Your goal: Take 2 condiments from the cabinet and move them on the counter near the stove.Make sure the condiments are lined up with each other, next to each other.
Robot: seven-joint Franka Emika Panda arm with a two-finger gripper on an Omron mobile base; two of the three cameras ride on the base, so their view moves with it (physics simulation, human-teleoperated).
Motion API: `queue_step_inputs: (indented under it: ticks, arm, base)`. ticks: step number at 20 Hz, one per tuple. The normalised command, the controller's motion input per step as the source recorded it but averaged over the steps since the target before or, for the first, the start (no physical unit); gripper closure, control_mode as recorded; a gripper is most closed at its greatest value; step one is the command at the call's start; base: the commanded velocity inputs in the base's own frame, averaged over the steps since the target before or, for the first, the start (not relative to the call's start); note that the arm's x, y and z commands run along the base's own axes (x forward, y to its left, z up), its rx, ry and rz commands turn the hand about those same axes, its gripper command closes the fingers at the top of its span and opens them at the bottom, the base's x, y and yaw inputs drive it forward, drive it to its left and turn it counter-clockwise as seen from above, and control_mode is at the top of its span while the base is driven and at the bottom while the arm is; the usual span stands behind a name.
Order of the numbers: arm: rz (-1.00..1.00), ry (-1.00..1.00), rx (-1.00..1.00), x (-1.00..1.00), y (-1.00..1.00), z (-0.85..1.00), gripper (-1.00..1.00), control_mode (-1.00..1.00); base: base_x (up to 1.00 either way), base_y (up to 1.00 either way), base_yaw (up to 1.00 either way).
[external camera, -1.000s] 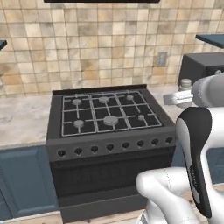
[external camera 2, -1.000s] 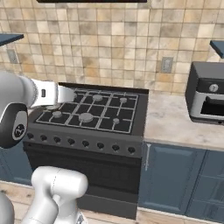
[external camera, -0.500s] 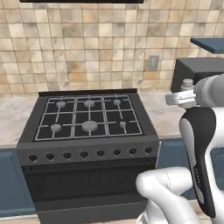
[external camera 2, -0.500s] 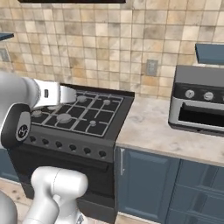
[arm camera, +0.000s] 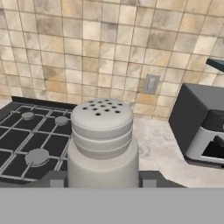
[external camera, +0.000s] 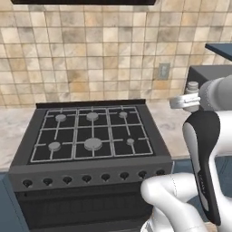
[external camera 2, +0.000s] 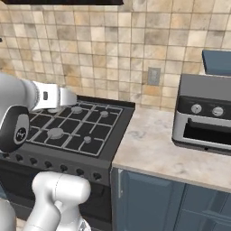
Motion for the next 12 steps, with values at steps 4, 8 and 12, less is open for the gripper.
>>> queue_step_inputs:
  ticks: [4, 8, 12]
  arm:
    - [0.00, 0.00, 0.00, 0.00, 0.00, 0.00, 1.00, 1.00]
    - [0.00, 0.00, 0.00, 0.00, 0.00, 0.00, 1.00, 1.00]
    - [0.00, 0.00, 0.00, 0.00, 0.00, 0.00, 1.00, 1.00]
  base:
    - [0.59, 0.00, -0.01]
    - [0.56, 0.00, -0.01]
    - [0.30, 0.00, 0.00]
